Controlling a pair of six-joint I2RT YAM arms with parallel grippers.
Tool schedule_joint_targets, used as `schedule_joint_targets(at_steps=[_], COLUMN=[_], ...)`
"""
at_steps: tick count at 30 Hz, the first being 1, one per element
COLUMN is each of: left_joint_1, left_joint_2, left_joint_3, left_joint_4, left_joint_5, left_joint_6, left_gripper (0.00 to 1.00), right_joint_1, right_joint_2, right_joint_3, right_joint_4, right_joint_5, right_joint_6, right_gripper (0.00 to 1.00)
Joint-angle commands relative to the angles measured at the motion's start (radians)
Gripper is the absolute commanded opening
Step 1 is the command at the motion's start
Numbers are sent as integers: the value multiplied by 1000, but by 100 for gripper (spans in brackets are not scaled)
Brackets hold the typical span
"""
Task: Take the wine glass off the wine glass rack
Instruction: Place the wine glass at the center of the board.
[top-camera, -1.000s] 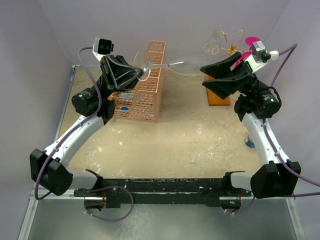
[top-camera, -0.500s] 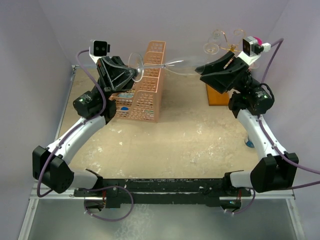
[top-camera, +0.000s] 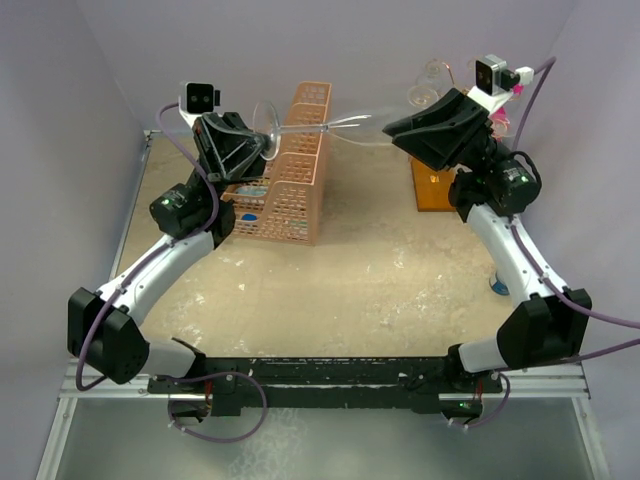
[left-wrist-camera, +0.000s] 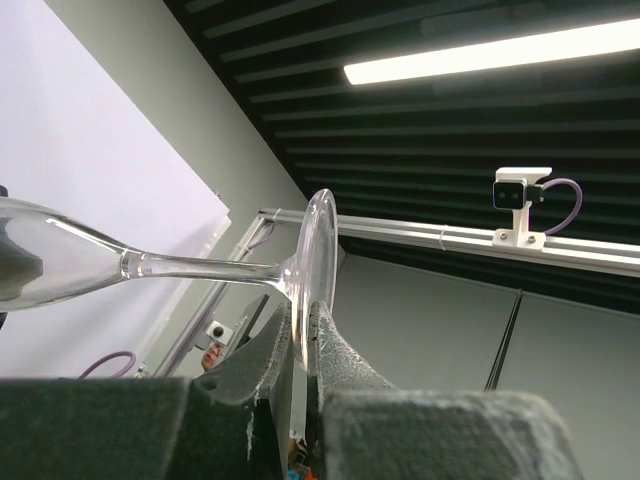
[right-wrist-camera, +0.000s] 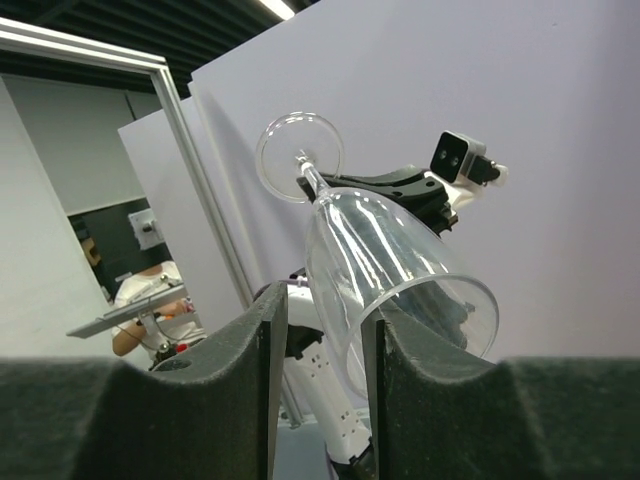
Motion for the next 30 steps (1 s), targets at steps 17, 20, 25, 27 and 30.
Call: schedule_joint_targets(at_steps=[17,20,25,27,30], left_joint_1=[2,3,10,13,16], left_joint_2=[-15,-36,-101,-130,-167], left_joint_3=[-68,-67,-103,-129,-148], left_joint_4=[125,66,-59,-107,-158], left_joint_5=[-52,-8,45,53,65], left_joint_6=[-229,-158,-38,7,87], left_gripper=[59,60,63,64,73], right_joint_1=[13,6,-30,-55,-107], right_joint_2=[41,22,6,-1,-3], right_joint_3=[95,67,43,25,-4], right_joint_4=[569,545,520,512,543], right_joint_5=[-9,13,63,81,104], right_joint_6=[128,94,76,79,110], right_gripper=[0,0,0,0,0])
